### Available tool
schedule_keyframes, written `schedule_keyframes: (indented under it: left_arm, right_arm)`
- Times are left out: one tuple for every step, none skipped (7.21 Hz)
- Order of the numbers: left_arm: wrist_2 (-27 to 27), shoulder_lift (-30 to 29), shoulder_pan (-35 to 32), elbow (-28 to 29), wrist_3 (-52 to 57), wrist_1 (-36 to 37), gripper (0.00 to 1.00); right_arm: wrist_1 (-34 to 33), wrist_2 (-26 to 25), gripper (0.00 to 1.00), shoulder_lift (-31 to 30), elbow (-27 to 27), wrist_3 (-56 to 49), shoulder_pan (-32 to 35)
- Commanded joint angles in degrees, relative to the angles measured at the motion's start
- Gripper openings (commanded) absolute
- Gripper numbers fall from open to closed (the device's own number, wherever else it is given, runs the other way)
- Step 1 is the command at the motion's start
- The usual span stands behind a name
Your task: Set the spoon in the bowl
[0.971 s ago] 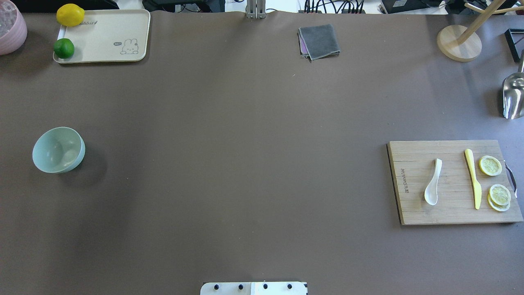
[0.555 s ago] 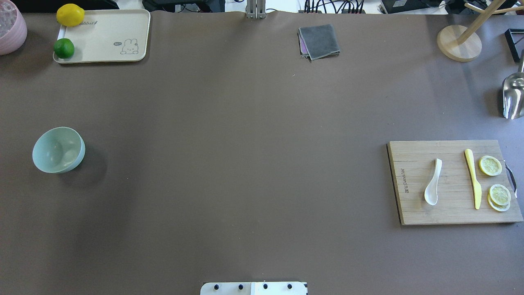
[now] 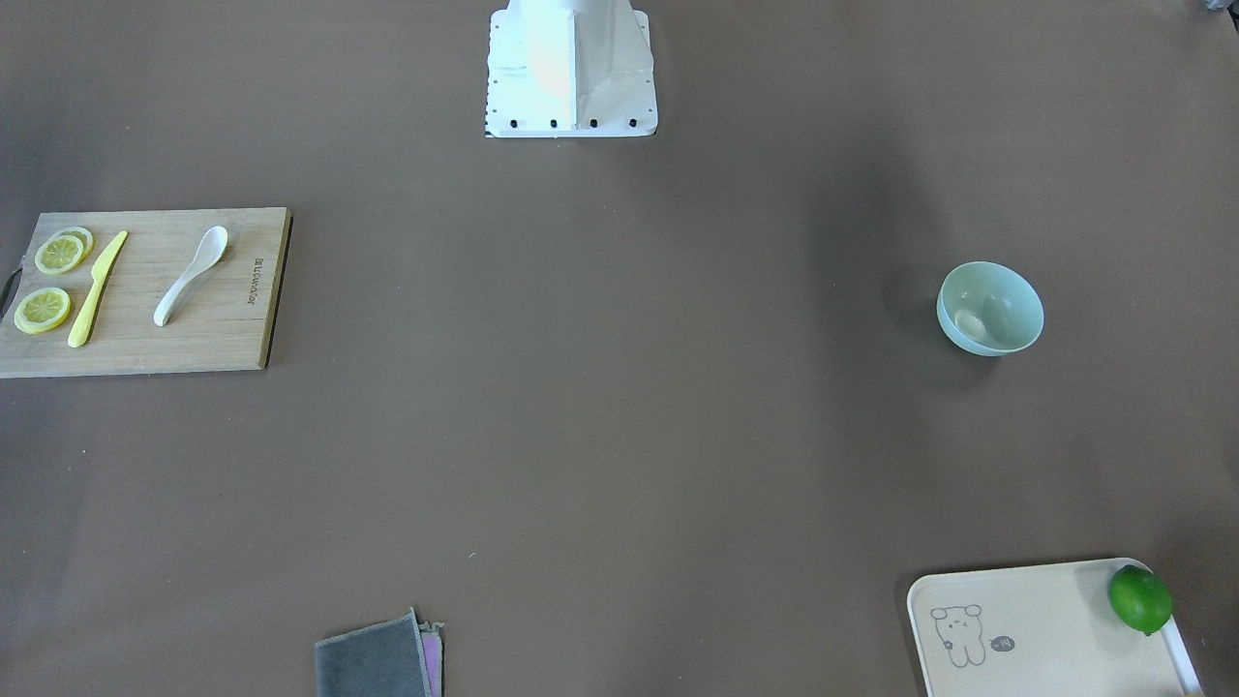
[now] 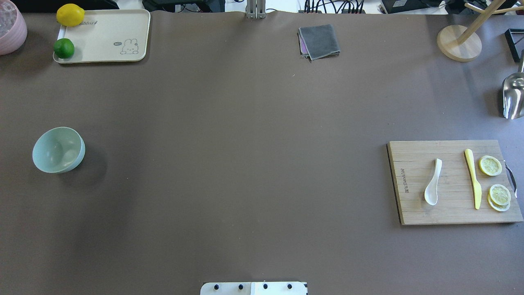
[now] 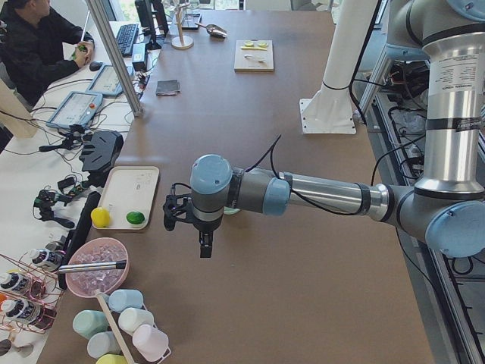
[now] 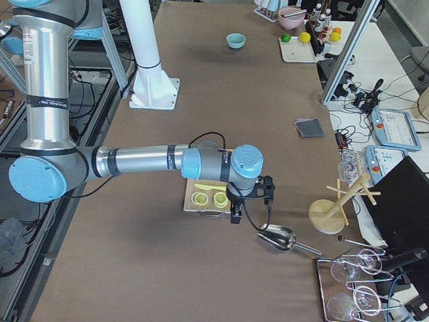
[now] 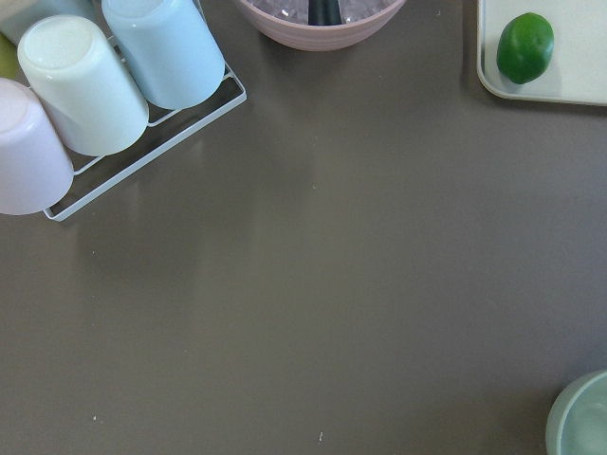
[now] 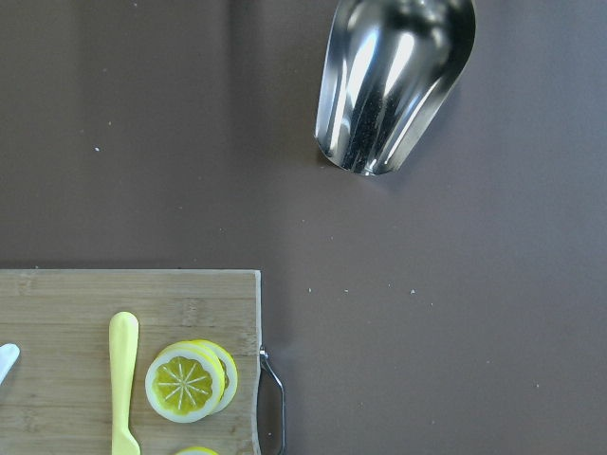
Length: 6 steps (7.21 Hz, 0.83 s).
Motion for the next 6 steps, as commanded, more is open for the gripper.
schedule_keyframes:
  left_arm:
    - [0.0, 0.1, 0.0, 0.6, 0.2, -0.1, 0.98]
    - [0.0, 0.1, 0.0, 1.1, 0.3, -0.6, 0.98]
    - [0.0, 0.1, 0.0, 0.9, 0.3, -0.7, 0.98]
    - [0.0, 0.1, 0.0, 1.1, 0.2, -0.6, 0.98]
    - [0.0, 0.1, 0.0, 1.1, 0.2, -0.6, 0.98]
    - [0.0, 0.1, 0.0, 1.1, 0.4, -0.7, 0.98]
  right_arm:
    - [0.0, 0.0, 1.00, 0.1, 0.0, 0.1, 0.0]
    - [0.0, 0.0, 1.00, 0.6, -0.2, 0.0, 0.0]
    - [0.0, 0.0, 1.00, 0.5, -0.2, 0.0, 0.0]
    - [0.0, 0.0, 1.00, 0.5, -0.2, 0.1, 0.0]
    - [0.0, 0.0, 1.00, 0.5, -0.2, 0.1, 0.0]
    - [0.0, 0.0, 1.00, 0.7, 0.0, 0.0, 0.0]
